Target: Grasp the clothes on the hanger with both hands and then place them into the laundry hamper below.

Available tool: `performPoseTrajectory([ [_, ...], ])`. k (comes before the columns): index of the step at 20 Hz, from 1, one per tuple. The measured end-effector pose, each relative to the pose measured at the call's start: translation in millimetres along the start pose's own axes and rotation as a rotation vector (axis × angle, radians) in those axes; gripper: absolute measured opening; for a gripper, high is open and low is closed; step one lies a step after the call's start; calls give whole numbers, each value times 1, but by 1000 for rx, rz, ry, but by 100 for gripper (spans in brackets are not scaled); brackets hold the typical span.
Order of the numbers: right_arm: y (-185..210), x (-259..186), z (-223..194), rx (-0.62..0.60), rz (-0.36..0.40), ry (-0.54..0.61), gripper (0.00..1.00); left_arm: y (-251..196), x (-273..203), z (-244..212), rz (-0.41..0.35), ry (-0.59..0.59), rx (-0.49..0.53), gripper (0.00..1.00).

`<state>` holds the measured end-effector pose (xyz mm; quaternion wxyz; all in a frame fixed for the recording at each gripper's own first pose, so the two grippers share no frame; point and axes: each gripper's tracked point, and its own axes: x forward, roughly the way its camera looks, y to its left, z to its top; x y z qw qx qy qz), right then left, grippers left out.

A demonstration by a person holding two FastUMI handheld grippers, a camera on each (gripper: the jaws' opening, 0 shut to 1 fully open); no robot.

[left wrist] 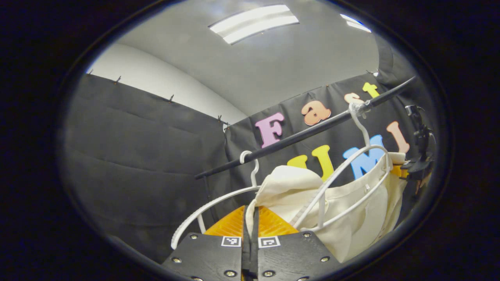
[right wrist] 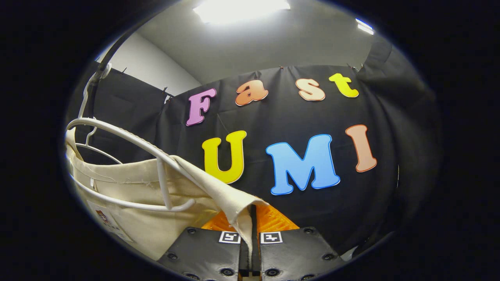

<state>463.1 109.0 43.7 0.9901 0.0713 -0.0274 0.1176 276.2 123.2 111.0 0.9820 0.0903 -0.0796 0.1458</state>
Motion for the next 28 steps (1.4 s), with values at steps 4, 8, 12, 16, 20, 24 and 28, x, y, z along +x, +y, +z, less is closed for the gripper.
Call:
performPoseTrajectory([
  [4, 1, 0, -8, 32, 13, 32, 4, 1, -1, -4, -47, 18, -13, 1],
  [8, 0, -4, -15, 36, 15, 56, 4, 2, -6, -12, -86, 27, -37, 1],
  [12, 5, -17, -25, 44, 40, 80, 5, 11, -19, -24, -93, 49, -41, 1],
  [16, 5, -34, -54, 9, 32, 118, 4, -1, -44, -55, -127, 106, -44, 1],
  [20, 6, -53, -63, -3, 20, 88, 4, -10, -67, -72, -144, 122, -2, 0],
  [24, 2, -74, -69, 3, 13, 88, 4, -18, -84, -84, -153, 143, -26, 1],
  [28, -2, -100, -85, -20, 10, 126, 4, -32, -102, -93, -176, 160, -41, 1],
])
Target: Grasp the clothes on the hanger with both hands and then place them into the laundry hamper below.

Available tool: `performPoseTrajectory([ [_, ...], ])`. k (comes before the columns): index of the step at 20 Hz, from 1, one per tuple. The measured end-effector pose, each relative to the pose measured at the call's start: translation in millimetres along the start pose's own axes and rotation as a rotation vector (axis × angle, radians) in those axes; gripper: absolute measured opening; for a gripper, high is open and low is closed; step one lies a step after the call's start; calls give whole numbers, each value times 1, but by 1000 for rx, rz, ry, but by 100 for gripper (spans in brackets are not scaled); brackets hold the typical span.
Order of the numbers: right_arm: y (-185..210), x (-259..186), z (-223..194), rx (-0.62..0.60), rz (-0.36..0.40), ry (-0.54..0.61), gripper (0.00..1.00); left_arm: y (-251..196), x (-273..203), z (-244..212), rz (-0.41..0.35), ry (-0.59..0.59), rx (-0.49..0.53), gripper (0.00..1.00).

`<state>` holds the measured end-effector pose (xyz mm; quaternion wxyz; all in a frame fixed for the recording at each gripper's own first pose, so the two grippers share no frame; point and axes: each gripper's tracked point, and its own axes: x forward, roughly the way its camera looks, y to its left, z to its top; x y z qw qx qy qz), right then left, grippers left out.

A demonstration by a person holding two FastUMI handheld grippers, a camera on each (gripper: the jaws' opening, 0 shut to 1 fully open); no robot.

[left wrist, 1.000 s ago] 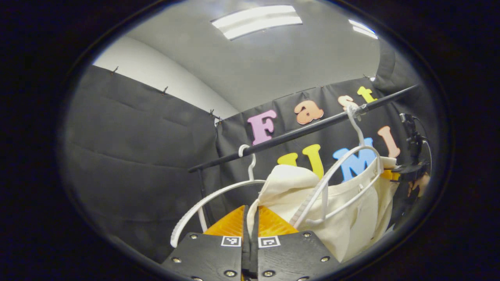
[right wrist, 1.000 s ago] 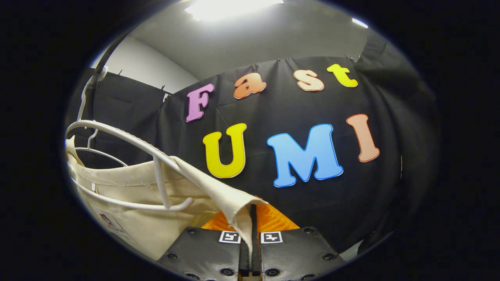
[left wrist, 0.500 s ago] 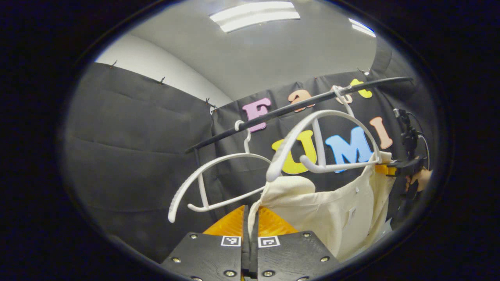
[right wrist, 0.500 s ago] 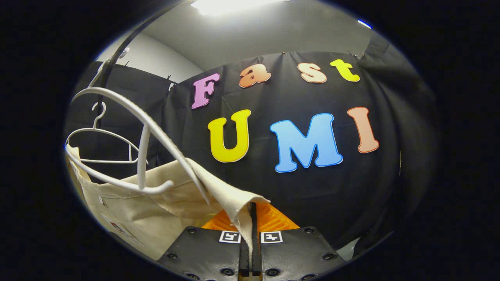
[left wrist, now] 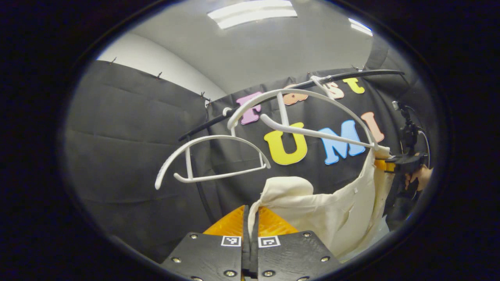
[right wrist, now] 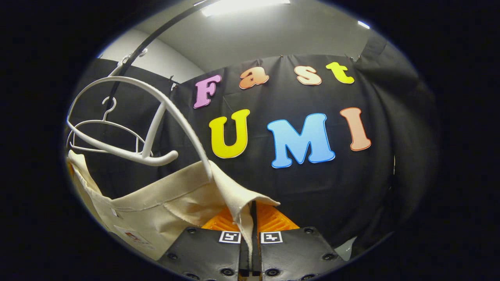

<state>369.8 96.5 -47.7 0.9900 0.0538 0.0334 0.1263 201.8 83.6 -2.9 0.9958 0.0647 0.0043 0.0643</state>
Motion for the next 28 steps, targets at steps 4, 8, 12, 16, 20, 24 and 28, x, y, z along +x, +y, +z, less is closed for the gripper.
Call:
performPoseTrajectory([
  [4, 3, -36, -30, -11, 8, 56, 4, -18, -18, -8, -47, 17, -17, 1],
  [8, 22, -76, -33, -30, 48, 66, 4, -41, -40, -6, -117, 12, -17, 1],
  [12, 58, -116, -21, -30, 120, 57, 4, -58, -58, 13, -188, -19, -71, 1],
  [16, 98, -149, 0, -16, 195, 43, 5, -82, -69, 45, -262, -73, -135, 0],
  [20, 132, -176, 24, -6, 263, 20, 5, -88, -85, 70, -312, -119, -215, 0],
  [24, 147, -186, 28, 33, 282, 25, 5, -98, -84, 74, -329, -127, -288, 1],
  [28, 145, -186, -16, 39, 255, 91, 6, -105, -69, 30, -326, -57, -293, 0],
])
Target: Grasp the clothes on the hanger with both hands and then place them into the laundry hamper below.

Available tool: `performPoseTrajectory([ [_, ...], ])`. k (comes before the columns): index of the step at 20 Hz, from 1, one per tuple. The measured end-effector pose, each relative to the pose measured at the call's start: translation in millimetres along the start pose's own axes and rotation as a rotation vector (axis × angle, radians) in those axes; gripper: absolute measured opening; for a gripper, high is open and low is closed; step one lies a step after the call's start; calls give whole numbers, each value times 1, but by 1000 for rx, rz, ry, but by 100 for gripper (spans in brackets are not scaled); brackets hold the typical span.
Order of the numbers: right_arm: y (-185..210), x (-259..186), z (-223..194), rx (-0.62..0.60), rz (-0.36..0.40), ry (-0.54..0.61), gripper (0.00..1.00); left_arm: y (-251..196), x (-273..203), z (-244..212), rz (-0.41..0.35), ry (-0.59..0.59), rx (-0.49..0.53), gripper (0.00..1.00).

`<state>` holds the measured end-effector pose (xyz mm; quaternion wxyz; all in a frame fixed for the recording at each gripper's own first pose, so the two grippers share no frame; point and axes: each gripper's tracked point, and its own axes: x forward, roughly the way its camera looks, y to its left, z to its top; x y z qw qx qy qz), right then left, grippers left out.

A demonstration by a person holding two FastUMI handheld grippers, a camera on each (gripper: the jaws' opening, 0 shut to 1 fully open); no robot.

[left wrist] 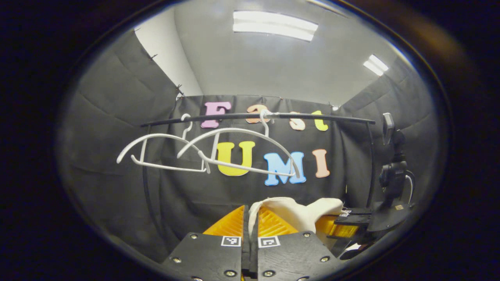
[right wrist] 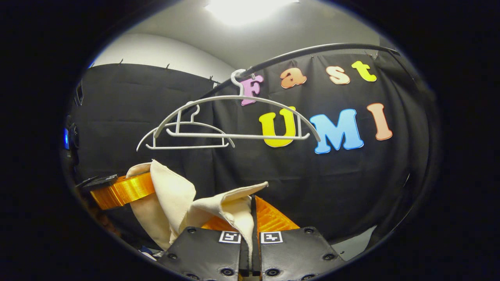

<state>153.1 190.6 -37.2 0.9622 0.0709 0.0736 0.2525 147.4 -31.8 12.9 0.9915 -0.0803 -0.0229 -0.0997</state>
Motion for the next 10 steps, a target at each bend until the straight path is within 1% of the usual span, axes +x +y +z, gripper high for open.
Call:
performPoseTrajectory([
  [1, -3, 0, -16, 9, -13, 29, 6, 4, -2, -16, 6, 28, -1, 0],
  [2, -8, -1, -32, 18, -28, 58, 4, 7, -4, -32, 4, 61, -6, 1],
  [3, -11, -2, -47, 22, -44, 86, 6, 9, -10, -52, 1, 93, -8, 0],
  [8, -26, -6, -107, 4, -99, 195, 7, 21, -15, -121, 10, 226, 20, 1],
  [9, -29, -7, -118, 0, -110, 213, 4, 21, -17, -136, 17, 249, 21, 1],
  [10, -32, -8, -129, -3, -121, 230, 7, 22, -17, -150, 19, 269, 20, 1],
])
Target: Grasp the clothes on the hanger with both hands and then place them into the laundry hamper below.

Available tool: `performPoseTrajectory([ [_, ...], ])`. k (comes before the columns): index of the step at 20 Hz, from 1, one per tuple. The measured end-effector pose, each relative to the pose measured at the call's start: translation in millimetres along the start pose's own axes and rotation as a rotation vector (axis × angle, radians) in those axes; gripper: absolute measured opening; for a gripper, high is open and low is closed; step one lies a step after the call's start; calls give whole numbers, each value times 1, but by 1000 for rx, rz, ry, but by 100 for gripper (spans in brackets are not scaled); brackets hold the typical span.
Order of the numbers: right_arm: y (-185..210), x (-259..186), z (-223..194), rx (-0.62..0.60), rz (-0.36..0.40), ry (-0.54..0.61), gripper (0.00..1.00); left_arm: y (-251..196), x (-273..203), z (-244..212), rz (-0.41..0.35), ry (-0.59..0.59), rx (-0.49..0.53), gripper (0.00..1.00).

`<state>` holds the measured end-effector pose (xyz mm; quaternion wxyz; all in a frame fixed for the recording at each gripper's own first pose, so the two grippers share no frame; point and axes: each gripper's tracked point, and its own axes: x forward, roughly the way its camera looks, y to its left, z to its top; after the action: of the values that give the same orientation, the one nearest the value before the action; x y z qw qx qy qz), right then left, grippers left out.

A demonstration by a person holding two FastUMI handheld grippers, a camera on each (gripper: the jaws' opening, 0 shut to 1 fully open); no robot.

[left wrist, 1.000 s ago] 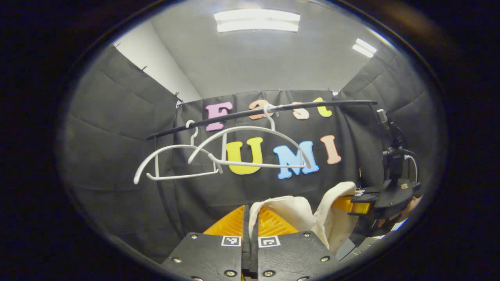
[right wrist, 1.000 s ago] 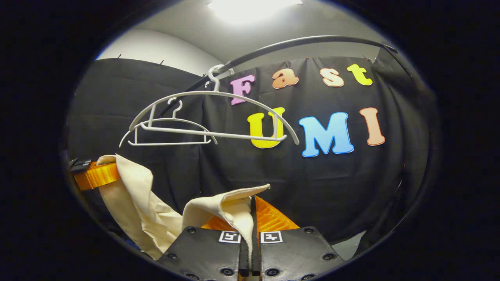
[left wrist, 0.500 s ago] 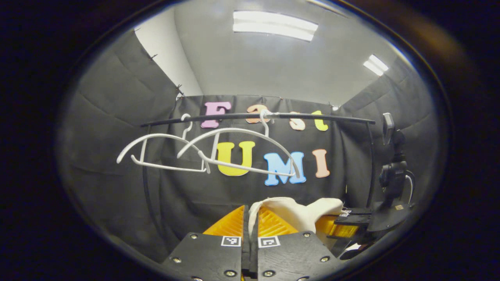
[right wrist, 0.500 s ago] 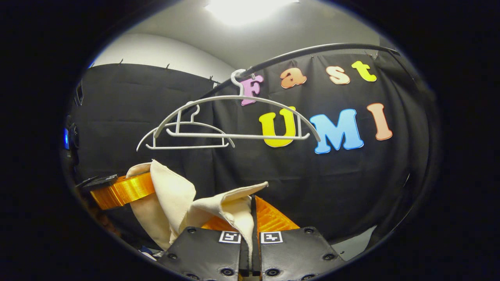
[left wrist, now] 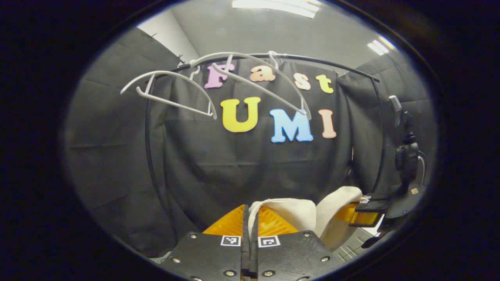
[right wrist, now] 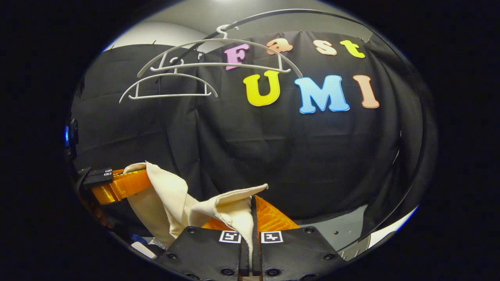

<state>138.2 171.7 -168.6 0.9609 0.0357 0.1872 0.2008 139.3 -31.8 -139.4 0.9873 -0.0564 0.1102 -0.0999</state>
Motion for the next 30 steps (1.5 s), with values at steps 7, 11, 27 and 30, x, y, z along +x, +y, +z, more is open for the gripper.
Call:
performPoseTrajectory([
  [7, -14, 8, -83, -7, -62, 149, 5, 12, 8, -91, 15, 155, 12, 1],
  [11, -19, 7, -129, -20, -88, 248, 7, 21, 7, -144, 34, 253, 43, 1],
  [27, -29, -26, -225, -66, -159, 528, 30, 22, -12, -227, 31, 497, 85, 40],
  [30, -27, -28, -211, -70, -163, 486, 60, 27, -23, -229, 45, 490, 94, 74],
])
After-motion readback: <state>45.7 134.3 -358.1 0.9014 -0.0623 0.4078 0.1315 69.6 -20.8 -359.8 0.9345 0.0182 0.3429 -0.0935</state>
